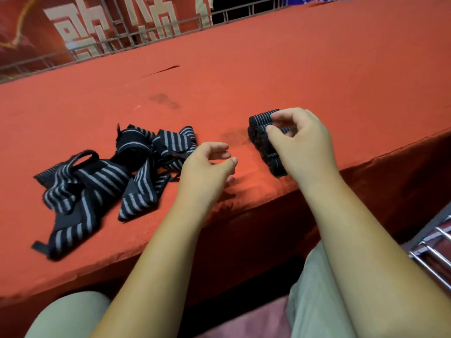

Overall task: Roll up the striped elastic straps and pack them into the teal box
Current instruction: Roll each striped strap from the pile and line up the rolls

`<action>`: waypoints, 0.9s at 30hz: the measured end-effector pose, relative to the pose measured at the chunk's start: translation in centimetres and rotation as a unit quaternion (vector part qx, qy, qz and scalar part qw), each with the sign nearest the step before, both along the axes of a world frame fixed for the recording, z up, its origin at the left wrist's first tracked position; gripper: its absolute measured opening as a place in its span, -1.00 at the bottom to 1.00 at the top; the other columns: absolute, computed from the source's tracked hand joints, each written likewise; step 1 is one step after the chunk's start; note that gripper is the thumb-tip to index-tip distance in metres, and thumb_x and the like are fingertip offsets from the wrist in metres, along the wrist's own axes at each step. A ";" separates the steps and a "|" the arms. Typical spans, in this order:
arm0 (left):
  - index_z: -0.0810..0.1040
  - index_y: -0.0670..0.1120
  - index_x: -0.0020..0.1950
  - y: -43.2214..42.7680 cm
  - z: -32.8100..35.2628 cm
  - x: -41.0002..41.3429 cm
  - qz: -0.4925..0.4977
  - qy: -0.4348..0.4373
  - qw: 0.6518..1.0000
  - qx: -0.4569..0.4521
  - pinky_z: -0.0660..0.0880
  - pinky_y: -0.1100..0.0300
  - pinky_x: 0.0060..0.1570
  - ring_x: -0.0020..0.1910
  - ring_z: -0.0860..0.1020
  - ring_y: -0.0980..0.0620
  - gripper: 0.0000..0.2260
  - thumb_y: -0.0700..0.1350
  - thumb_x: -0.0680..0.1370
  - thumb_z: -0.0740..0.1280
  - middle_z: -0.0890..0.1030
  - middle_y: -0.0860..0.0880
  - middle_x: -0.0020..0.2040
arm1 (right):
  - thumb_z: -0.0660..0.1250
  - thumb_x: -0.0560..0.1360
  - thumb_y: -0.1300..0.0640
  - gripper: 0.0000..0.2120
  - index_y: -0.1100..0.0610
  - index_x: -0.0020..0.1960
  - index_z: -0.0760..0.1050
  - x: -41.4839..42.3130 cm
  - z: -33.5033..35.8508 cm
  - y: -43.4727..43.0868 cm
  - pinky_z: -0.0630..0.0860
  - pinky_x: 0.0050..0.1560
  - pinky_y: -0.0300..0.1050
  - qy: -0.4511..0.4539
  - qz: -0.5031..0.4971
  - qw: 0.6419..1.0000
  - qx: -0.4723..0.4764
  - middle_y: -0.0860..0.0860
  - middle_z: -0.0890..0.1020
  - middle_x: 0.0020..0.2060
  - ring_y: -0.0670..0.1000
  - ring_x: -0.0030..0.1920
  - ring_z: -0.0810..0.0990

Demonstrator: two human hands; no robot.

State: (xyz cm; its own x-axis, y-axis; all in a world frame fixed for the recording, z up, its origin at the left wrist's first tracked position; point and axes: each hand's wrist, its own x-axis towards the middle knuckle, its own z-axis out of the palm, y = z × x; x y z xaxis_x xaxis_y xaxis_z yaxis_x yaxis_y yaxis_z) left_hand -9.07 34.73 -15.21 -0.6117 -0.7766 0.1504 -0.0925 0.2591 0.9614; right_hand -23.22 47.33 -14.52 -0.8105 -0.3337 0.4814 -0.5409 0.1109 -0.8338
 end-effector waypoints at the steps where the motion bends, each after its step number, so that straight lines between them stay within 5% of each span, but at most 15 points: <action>1: 0.66 -0.06 0.23 -0.5 0.1 0.9 0.002 -0.001 1.000 0.001 0.62 0.16 -0.24 -0.17 0.69 0.02 -0.76 -0.27 0.59 0.49 0.71 -0.06 0.07 | 0.46 0.55 0.09 -0.83 -0.05 0.13 0.67 0.7 0.2 -0.7 0.46 0.04 -0.35 0.010 0.011 1.000 -0.004 -0.12 0.64 0.01 -0.18 -0.10 0.57; 11: 0.68 0.00 0.20 -6.5 0.7 10.6 0.084 -0.013 0.996 -0.014 0.66 0.16 -0.22 -0.23 0.68 0.13 -0.80 -0.25 0.64 0.42 0.75 -0.03 0.04 | 0.49 0.56 0.09 -0.82 -0.06 0.15 0.66 8.2 -0.3 -9.6 0.44 -0.05 -0.39 0.031 0.181 0.982 0.040 -0.12 0.65 0.03 -0.13 -0.19 0.58; 19: 0.73 -0.05 0.14 -12.2 0.8 19.3 0.194 0.017 0.981 -0.012 0.57 0.23 -0.33 -0.24 0.65 0.07 -0.87 -0.22 0.63 0.46 0.73 -0.04 -0.14 | 0.47 0.58 0.14 -0.83 -0.05 0.13 0.68 13.9 -1.5 -15.2 0.40 0.01 -0.48 0.028 0.288 0.954 0.081 -0.11 0.67 0.05 -0.12 -0.03 0.61; 24: 0.72 0.00 0.10 -15.8 0.7 24.5 0.286 0.010 0.957 -0.055 0.58 0.25 -0.32 -0.17 0.66 0.07 -0.88 -0.20 0.62 0.48 0.75 -0.02 -0.06 | 0.44 0.60 0.14 -0.85 -0.05 0.13 0.70 16.5 -1.4 -17.0 0.42 0.06 -0.44 0.034 0.313 0.946 0.074 -0.16 0.66 0.03 -0.19 0.01 0.60; 27: 0.71 0.05 0.11 -17.3 0.3 27.1 0.340 -0.007 0.938 -0.069 0.70 0.07 -0.04 -0.12 0.69 0.08 -0.86 -0.17 0.62 0.46 0.74 0.07 -0.05 | 0.43 0.61 0.13 -0.85 -0.07 0.12 0.70 18.0 -1.1 -17.7 0.45 0.08 -0.38 0.014 0.340 0.938 0.060 -0.20 0.68 0.03 -0.22 0.04 0.62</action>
